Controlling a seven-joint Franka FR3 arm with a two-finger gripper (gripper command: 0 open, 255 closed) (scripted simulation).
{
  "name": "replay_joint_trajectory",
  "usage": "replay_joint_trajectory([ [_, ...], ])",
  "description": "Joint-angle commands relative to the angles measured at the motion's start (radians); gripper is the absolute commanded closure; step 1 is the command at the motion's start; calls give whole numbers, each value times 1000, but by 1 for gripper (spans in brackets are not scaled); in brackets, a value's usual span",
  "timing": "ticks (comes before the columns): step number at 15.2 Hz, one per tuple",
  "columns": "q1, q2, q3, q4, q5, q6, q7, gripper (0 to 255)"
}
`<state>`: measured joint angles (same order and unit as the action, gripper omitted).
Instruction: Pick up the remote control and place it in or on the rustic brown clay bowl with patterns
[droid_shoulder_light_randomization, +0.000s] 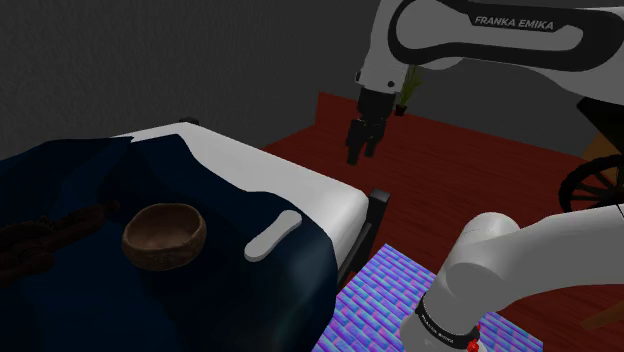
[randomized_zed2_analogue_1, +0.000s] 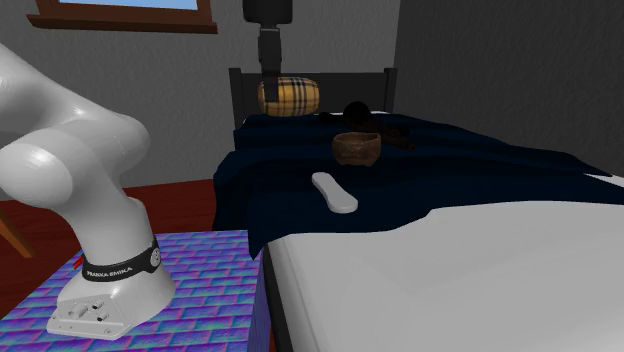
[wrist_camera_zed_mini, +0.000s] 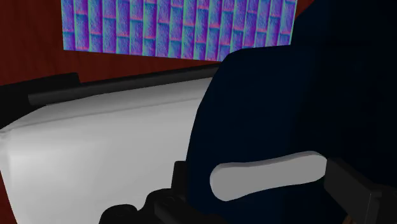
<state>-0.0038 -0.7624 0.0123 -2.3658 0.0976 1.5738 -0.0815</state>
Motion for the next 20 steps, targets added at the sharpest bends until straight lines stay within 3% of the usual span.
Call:
replay_joint_trajectory([
  [1,0,0,0,0,0,0,0,0],
  [7,-64,23,194,-112,110,165,413,0],
  [13,-145,153,397,-136,187,348,824,0],
  [17,-223,291,530,-108,189,472,1107,0],
  [20,-297,416,628,-70,150,560,1333,0],
])
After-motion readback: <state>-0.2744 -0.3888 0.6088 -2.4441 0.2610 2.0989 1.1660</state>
